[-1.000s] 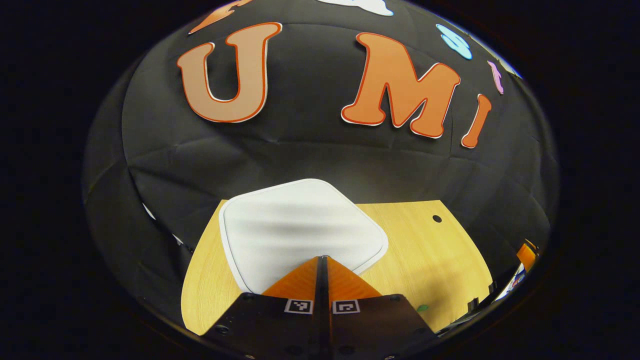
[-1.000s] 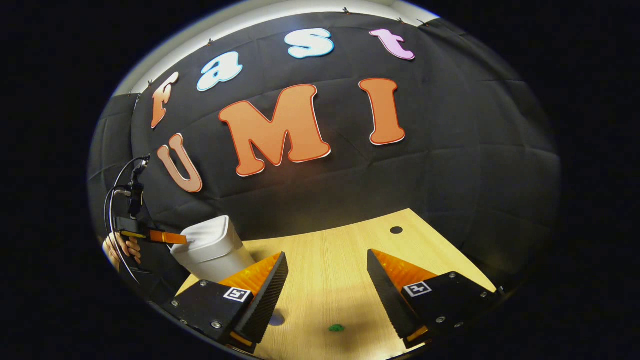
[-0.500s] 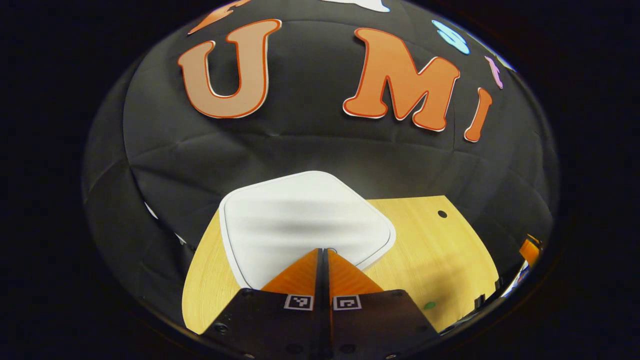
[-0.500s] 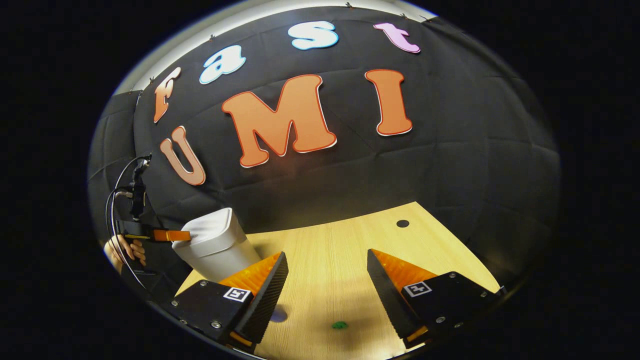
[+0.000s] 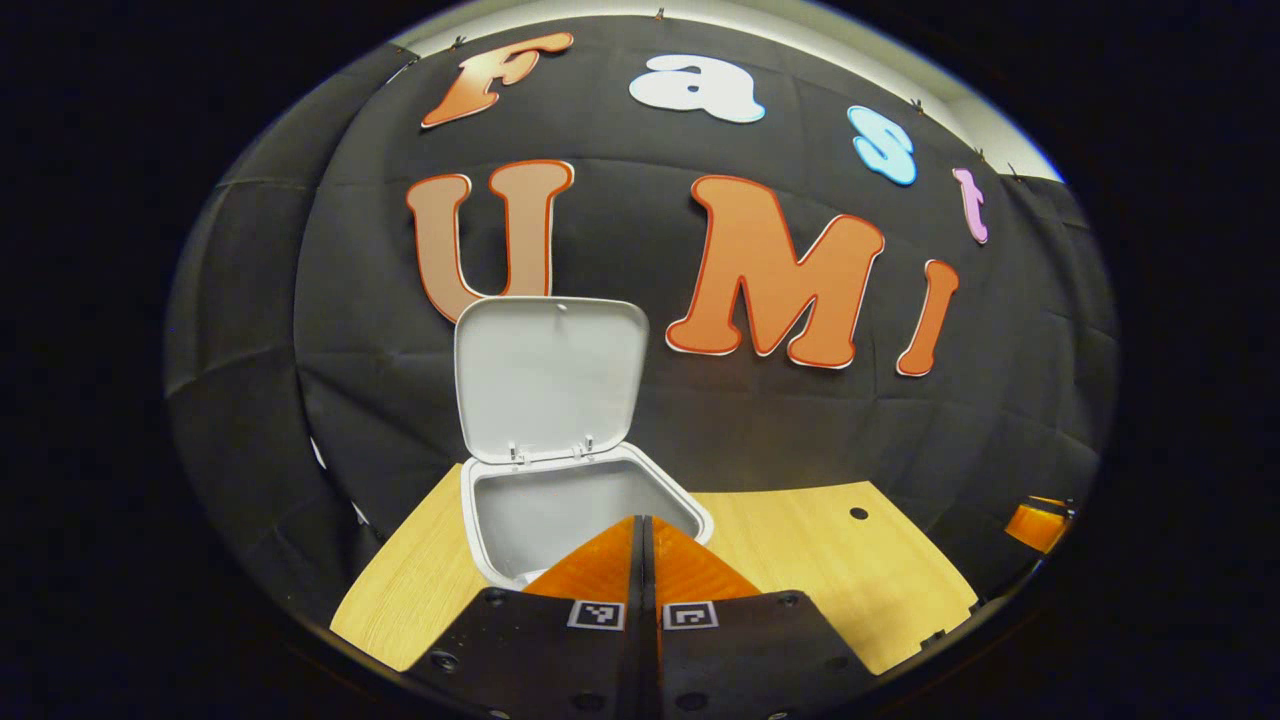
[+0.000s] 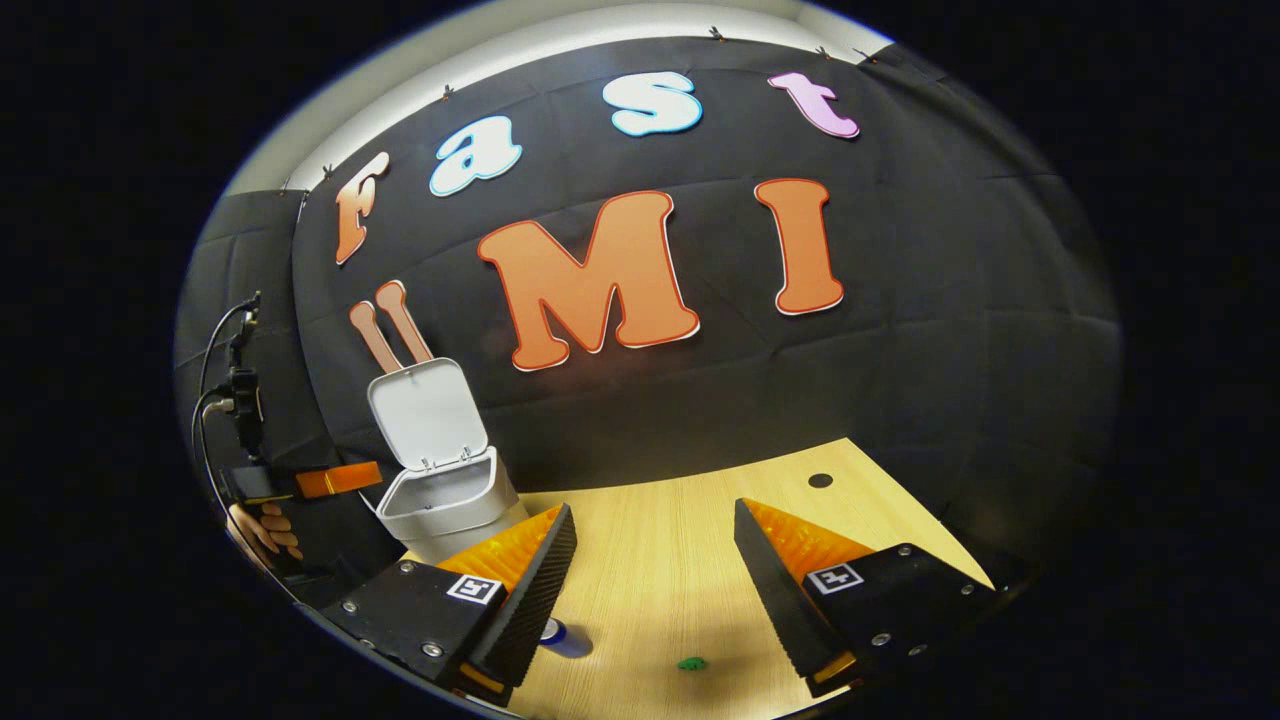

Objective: Press the lid of the desktop garbage bin to open it, pick up the crumpled paper on the desktop and throw it into the bin, then pick up the pop can on the desktop and drop it into the bin, and finally close the garbage bin lid.

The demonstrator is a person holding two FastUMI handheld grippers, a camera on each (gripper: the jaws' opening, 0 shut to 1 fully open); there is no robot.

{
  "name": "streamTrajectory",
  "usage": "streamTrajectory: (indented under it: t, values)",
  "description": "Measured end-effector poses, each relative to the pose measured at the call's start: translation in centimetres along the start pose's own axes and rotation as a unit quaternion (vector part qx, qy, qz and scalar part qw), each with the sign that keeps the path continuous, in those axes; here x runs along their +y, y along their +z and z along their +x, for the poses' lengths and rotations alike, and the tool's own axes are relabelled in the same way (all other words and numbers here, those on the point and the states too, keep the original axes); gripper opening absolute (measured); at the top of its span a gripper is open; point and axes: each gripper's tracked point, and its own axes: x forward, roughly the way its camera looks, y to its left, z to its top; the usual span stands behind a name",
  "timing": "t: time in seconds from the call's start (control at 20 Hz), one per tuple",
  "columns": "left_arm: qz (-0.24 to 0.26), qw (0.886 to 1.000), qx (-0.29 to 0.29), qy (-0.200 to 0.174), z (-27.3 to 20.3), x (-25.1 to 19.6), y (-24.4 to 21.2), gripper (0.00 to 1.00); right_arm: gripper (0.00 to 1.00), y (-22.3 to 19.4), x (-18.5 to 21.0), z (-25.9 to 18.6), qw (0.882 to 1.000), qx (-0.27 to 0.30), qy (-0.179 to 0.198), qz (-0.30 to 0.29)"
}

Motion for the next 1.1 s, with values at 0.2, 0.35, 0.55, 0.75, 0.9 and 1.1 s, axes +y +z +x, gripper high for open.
streamTrajectory:
  t: [0.2,0.35,0.55,0.75,0.9,1.1]
  values:
    - [0.013,0.999,-0.034,0.001,-1.9,-0.1,-0.1,0.0,0.95,-0.7,0.1,-0.3,1.0,0.011,-0.003,-0.009]
    - [0.0,0.999,-0.038,-0.003,-2.7,-0.1,-0.4,0.0,0.95,-0.7,-0.1,-0.4,1.0,0.005,-0.006,0.003]
    - [0.001,0.999,-0.037,0.017,-3.3,0.9,-1.1,0.0,0.95,-0.7,-0.1,-0.4,1.0,0.002,-0.005,0.026]
    - [0.015,0.998,-0.059,0.02,-4.1,0.7,-0.7,0.0,0.95,-1.0,-0.3,-0.5,1.0,0.006,-0.008,0.023]
    - [0.022,0.997,-0.076,0.024,-4.7,0.4,0.0,0.13,0.95,-0.9,-0.3,-0.7,1.0,0.003,-0.007,0.02]
    - [0.026,0.993,-0.112,0.037,-5.6,-0.4,1.4,0.68,0.95,-1.2,-0.4,-0.6,1.0,0.008,-0.01,0.009]
